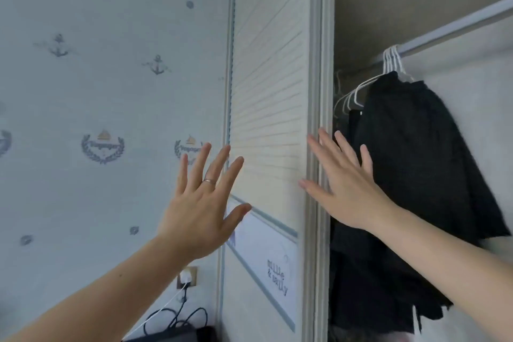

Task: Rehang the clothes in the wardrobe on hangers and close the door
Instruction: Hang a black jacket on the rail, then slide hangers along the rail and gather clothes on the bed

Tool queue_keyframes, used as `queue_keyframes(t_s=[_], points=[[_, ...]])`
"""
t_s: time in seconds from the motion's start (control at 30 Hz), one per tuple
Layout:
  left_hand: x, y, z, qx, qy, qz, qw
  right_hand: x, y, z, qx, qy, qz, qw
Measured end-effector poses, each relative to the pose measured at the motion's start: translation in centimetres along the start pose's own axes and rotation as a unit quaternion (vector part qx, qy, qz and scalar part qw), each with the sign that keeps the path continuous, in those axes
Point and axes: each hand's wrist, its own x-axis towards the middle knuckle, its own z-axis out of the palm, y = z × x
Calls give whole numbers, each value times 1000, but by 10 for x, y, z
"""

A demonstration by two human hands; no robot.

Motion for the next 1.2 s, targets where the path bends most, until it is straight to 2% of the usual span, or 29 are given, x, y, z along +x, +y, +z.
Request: queue_keyframes(t_s=[0.27, 0.5, 0.67, 0.9, 1.2], points=[[-236, -102, -79, 32, -116, -178, 977, -75, -238, 77, 142, -104, -82, 981], [-445, -151, -185, 112, -198, -344, 911, -161, -450, 125, 244, -204, -201, 926], [-578, -151, -260, 159, -220, -465, 843, -231, -585, 144, 318, -278, -287, 860], [-717, -125, -343, 232, -263, -610, 710, -319, -742, 156, 353, -346, -394, 775], [-838, -137, -387, 281, -296, -735, 542, -379, -907, 188, 345, -398, -534, 661]])
